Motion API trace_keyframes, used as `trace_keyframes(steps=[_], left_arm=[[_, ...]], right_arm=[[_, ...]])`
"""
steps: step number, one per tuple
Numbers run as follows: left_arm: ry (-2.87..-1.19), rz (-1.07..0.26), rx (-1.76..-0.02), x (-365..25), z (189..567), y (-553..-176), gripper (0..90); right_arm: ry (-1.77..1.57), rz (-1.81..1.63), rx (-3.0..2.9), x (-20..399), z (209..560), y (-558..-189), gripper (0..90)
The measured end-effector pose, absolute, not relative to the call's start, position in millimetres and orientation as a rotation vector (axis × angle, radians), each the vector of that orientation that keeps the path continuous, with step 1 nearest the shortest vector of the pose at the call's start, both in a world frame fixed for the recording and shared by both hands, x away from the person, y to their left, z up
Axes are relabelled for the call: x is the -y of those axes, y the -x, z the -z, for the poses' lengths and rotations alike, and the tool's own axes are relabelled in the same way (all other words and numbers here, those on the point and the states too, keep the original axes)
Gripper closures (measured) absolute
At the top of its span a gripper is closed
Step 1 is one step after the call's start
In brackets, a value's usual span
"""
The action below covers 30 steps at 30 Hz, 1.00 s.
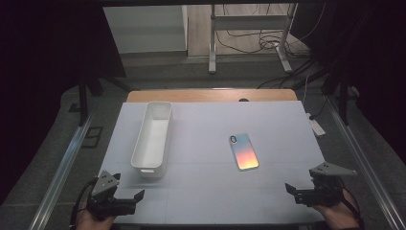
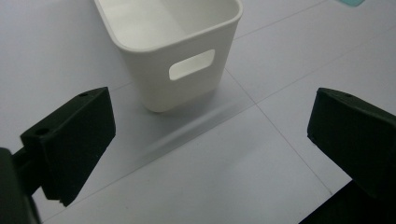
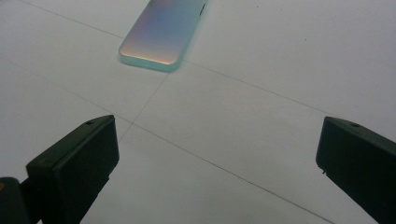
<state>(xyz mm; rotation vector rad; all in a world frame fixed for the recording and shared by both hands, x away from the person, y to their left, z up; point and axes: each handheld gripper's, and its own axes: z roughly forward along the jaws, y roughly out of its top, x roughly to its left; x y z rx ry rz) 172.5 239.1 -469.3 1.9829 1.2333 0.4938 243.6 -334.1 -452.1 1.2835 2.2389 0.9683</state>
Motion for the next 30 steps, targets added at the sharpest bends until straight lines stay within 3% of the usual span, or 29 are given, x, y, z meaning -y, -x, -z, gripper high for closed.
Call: trace_keyframes(steps=[30], left_arm=[[-1.976, -0.471, -1.228, -240.8, 469.5, -173.4, 2.1]], right_arm=[[-1.273, -0.951, -2.27, 332.0, 453.6, -244.9, 0.0]])
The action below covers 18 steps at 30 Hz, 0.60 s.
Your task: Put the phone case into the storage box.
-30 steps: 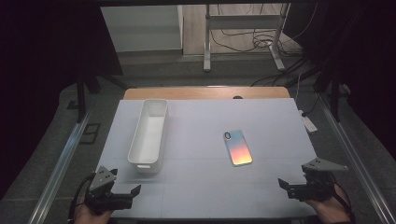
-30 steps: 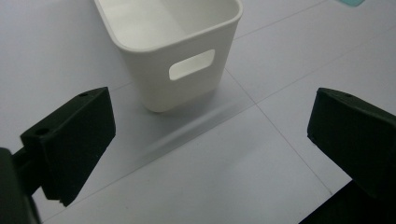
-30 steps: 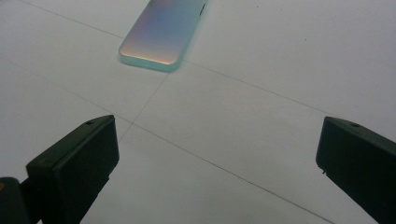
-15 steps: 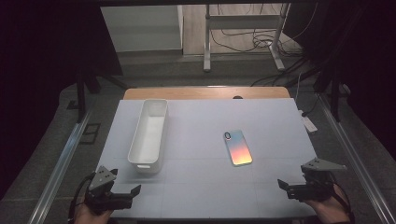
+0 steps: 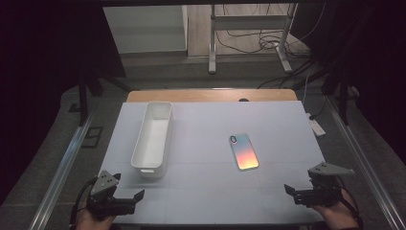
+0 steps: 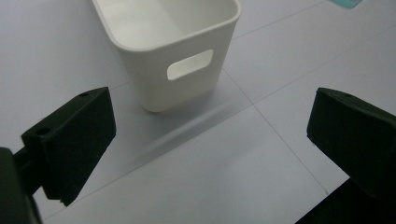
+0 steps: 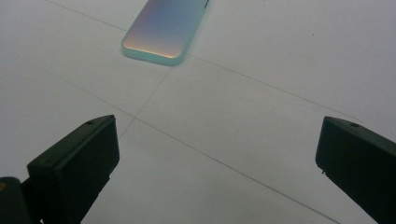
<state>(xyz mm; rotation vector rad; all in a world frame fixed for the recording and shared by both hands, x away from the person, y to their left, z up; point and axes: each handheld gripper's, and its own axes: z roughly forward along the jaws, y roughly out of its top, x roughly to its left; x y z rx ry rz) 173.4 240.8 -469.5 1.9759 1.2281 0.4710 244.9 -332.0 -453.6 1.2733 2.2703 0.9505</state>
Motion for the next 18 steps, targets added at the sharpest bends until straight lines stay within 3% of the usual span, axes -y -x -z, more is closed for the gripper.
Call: trace_keyframes(steps=[18], left_arm=[[-1.976, -0.474, -1.225, -240.5, 469.5, -173.2, 2.3]], right_arm=[[-1.244, -0.932, -2.348, 324.8, 453.9, -251.5, 0.0]])
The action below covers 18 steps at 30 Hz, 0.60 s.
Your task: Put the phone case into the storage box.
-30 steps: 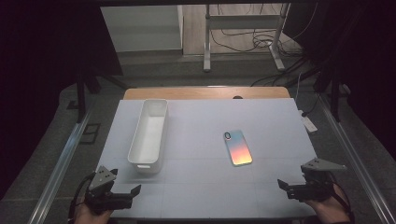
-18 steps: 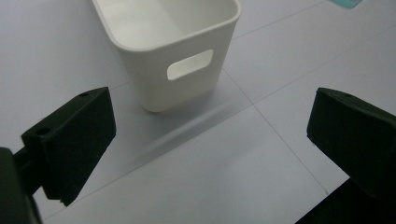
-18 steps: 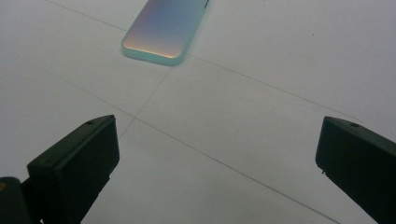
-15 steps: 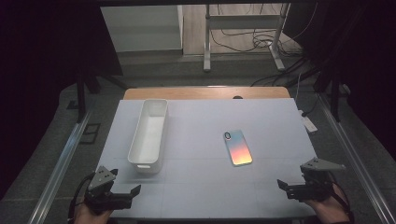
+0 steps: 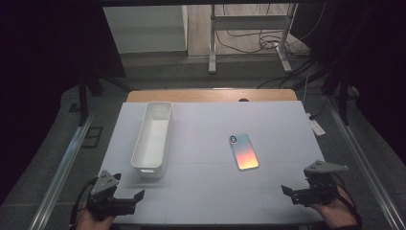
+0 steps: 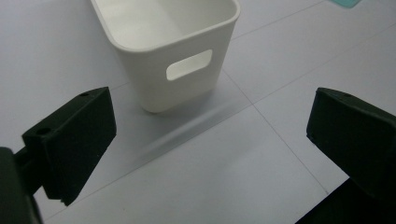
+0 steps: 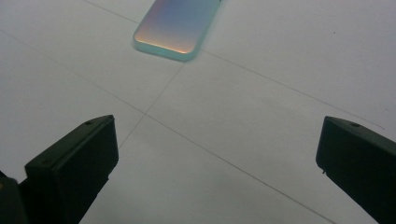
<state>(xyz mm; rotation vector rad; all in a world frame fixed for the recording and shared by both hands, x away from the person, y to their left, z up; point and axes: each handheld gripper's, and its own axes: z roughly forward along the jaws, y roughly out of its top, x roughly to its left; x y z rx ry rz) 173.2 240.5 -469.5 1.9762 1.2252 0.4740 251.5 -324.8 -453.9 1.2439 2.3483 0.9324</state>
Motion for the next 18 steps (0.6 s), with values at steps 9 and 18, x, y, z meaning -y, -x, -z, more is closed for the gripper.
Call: trace_keyframes(steps=[9, 18], left_arm=[[-1.986, -0.477, -1.224, -240.0, 469.5, -173.4, 2.4], [-1.988, -0.476, -1.228, -240.0, 469.6, -173.3, 2.4]], right_arm=[[-1.194, -0.937, -2.411, 317.7, 452.9, -258.5, 0.0], [-1.14, -0.904, -2.46, 306.0, 451.8, -270.3, 0.0]])
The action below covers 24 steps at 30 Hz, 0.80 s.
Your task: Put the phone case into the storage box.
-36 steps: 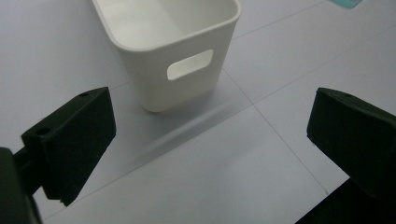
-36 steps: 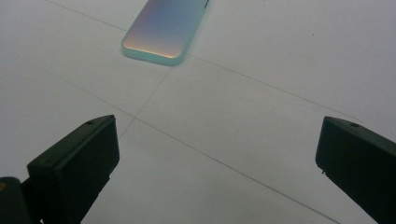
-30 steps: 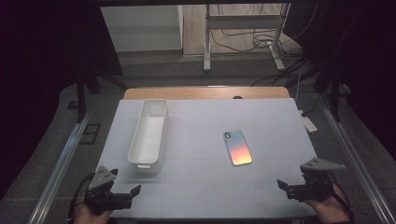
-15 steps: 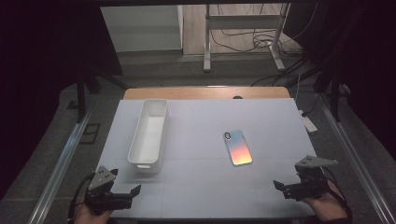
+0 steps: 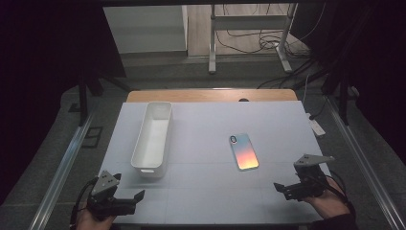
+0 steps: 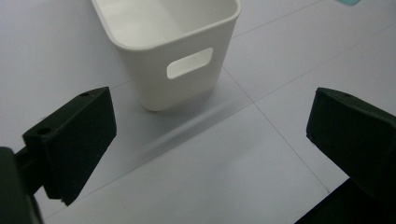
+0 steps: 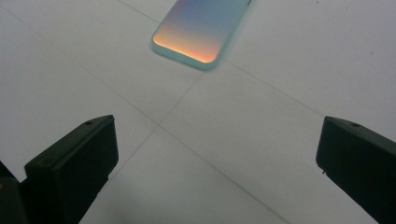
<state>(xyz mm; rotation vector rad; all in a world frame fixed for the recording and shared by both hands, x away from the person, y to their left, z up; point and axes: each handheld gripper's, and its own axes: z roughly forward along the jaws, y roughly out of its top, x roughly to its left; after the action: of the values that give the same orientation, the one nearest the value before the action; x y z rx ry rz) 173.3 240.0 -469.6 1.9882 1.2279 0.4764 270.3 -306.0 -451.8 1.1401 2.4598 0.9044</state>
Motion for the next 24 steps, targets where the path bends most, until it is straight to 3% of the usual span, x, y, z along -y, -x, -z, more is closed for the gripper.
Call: trace_keyframes(steps=[24], left_arm=[[-1.984, -0.478, -1.235, -239.7, 470.0, -173.0, 2.7]], right_arm=[[-1.049, -0.943, -2.513, 281.0, 447.7, -298.9, 0.0]])
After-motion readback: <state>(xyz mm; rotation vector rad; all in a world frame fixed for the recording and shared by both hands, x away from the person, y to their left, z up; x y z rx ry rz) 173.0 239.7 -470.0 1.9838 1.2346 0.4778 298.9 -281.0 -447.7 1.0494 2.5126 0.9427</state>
